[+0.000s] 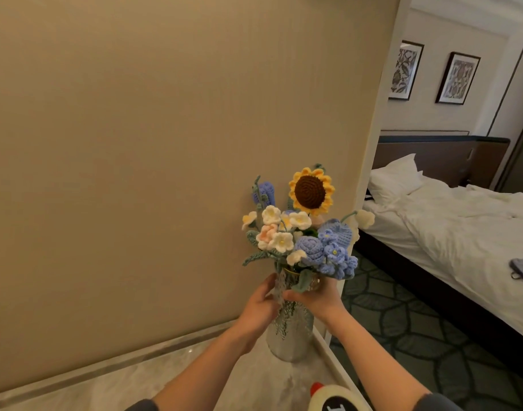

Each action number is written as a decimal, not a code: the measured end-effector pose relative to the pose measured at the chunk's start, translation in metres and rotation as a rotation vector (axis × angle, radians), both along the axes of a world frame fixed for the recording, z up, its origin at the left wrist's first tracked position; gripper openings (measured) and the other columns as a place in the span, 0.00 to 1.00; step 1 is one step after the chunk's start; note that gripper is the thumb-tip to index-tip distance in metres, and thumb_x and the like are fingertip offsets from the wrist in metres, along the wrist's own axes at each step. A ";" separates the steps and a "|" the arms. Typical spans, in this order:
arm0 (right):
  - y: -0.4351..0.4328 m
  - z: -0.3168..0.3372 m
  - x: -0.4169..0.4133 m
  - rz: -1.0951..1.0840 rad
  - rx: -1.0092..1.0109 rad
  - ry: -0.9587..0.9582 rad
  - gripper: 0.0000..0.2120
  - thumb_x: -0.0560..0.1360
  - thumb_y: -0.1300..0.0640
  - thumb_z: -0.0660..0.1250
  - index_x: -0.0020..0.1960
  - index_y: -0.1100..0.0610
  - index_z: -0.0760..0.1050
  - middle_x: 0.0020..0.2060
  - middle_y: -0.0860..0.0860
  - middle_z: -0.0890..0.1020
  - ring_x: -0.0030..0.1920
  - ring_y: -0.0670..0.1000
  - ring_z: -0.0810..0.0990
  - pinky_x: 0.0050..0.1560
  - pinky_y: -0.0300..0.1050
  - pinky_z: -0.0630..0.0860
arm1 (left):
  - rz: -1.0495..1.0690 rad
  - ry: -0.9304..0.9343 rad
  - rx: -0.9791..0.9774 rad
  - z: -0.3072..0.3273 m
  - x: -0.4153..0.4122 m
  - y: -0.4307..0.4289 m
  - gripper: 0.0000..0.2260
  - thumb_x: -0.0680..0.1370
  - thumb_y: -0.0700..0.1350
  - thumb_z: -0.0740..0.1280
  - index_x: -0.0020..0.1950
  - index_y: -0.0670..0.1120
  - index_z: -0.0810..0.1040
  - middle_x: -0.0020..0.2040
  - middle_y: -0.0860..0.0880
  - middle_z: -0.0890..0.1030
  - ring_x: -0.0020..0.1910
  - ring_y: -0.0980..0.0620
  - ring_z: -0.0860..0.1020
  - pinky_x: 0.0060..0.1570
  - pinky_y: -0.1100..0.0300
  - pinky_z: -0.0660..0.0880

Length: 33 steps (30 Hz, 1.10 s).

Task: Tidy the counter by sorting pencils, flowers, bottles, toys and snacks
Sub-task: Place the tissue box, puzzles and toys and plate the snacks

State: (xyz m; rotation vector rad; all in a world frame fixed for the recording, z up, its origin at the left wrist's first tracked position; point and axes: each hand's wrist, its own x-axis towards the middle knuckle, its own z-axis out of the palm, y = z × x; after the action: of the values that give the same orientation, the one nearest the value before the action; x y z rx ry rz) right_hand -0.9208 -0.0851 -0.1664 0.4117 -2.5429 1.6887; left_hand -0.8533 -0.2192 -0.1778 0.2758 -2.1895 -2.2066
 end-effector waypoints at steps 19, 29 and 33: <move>0.075 -0.018 0.113 0.015 -0.033 -0.393 0.41 0.73 0.51 0.73 0.78 0.52 0.54 0.72 0.53 0.68 0.63 0.50 0.73 0.61 0.45 0.71 | -0.033 -0.172 -0.135 -0.029 0.106 0.053 0.23 0.78 0.42 0.62 0.73 0.51 0.64 0.72 0.51 0.67 0.66 0.54 0.70 0.63 0.57 0.69; 0.115 -0.056 0.168 -0.087 0.215 -0.401 0.22 0.75 0.48 0.69 0.66 0.52 0.71 0.53 0.47 0.80 0.49 0.46 0.81 0.47 0.43 0.78 | -0.125 -0.273 -0.133 -0.052 0.144 0.094 0.21 0.79 0.51 0.65 0.70 0.55 0.66 0.59 0.61 0.75 0.52 0.62 0.75 0.44 0.67 0.71; 0.123 -0.060 0.175 -0.120 0.259 -0.443 0.19 0.74 0.42 0.68 0.60 0.52 0.74 0.44 0.46 0.81 0.42 0.45 0.82 0.40 0.41 0.78 | -0.080 -0.322 -0.037 -0.058 0.152 0.101 0.17 0.79 0.53 0.64 0.67 0.56 0.68 0.56 0.57 0.78 0.52 0.59 0.78 0.39 0.64 0.75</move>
State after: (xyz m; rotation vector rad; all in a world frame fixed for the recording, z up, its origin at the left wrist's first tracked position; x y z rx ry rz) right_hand -0.7456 0.0378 -0.2263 -0.1248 -3.0376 1.5529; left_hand -0.7013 -0.1179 -0.2361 0.5898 -2.4345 -2.2985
